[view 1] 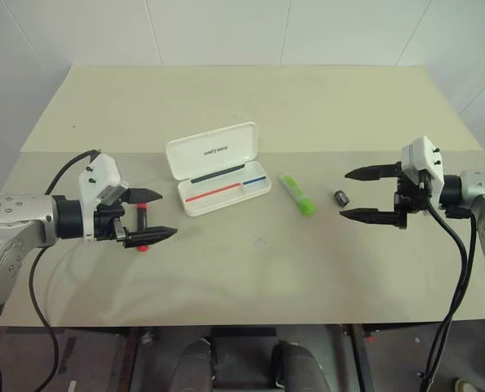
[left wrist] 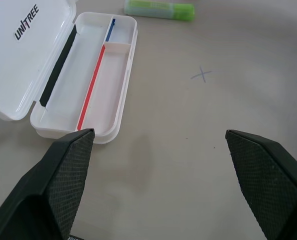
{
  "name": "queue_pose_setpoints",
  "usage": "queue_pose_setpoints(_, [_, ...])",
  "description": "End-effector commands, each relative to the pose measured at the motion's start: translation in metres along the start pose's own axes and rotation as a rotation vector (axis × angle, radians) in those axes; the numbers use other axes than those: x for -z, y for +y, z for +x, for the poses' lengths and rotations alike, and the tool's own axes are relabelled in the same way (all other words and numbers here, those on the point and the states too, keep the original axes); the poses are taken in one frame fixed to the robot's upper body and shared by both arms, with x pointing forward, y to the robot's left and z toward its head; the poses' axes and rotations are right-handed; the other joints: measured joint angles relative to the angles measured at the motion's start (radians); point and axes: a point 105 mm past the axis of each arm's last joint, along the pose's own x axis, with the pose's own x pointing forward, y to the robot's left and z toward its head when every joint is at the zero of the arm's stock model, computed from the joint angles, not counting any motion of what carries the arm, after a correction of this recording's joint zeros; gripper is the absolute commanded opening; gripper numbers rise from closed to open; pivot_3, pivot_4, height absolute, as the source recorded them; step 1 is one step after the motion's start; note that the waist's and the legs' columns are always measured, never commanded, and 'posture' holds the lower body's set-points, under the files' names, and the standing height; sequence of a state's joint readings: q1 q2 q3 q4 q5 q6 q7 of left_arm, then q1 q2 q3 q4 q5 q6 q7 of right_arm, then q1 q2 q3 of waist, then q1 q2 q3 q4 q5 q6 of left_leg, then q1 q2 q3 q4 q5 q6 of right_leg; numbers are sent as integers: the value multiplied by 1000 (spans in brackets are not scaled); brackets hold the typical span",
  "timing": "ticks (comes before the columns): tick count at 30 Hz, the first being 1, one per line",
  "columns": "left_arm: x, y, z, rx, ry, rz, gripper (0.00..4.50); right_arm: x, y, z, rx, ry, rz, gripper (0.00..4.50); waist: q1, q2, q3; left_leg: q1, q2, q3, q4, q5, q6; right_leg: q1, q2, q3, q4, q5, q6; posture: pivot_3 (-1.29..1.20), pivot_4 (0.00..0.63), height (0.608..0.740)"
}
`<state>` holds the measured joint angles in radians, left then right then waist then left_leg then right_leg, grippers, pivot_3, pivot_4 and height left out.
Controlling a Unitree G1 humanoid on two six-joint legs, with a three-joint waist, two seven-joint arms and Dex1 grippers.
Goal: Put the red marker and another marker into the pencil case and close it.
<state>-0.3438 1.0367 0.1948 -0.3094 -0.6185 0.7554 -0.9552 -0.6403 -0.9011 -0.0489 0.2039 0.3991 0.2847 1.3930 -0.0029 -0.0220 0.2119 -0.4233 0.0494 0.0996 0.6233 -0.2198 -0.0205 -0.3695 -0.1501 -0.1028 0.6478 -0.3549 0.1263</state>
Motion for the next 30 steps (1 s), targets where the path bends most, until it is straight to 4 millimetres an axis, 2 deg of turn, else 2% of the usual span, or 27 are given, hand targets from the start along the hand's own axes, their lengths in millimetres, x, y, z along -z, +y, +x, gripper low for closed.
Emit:
queue_pose_setpoints(1, [-9,0,-3,-6,-21,39,4486,-16,-2,-9,10,-28,-48,4500,0,0,0,0,0,0,0,0,0,0,0,0,0,0,0,0,150,740])
queue_pose_setpoints(7, [-7,-3,-1,-2,-22,32,4486,-20,-4,-6,-11,-35,-58,4500,0,0,0,0,0,0,0,0,0,0,0,0,0,0,0,0,150,740])
queue_pose_setpoints(9, [-5,-3,6,2,-16,36,4486,-22,-4,-5,-17,-40,-63,4500,0,0,0,0,0,0,0,0,0,0,0,0,1,0,0,0,150,740])
queue_pose_setpoints(15, [-9,13,50,47,-36,57,4486,-35,-1,-3,-31,-71,-93,4500,14,-1,-1,-1,0,0,5,-1,0,1,0,0,3,0,0,0,150,740])
queue_pose_setpoints(20, [-7,27,89,82,-21,58,4486,-45,11,-2,-31,-96,-111,4500,23,-1,0,-2,0,1,6,-2,1,0,0,0,6,0,0,0,150,740])
queue_pose_setpoints(26, [-6,23,115,158,-6,71,4486,-54,28,5,-47,-112,-122,4500,24,-1,0,-3,0,1,7,-2,1,-1,1,0,6,0,0,0,150,740])
queue_pose_setpoints(30, [-6,18,121,192,-8,64,4486,-58,32,8,-43,-123,-119,4500,25,-1,0,-3,0,1,7,-2,1,-1,1,0,6,0,0,0,150,740])
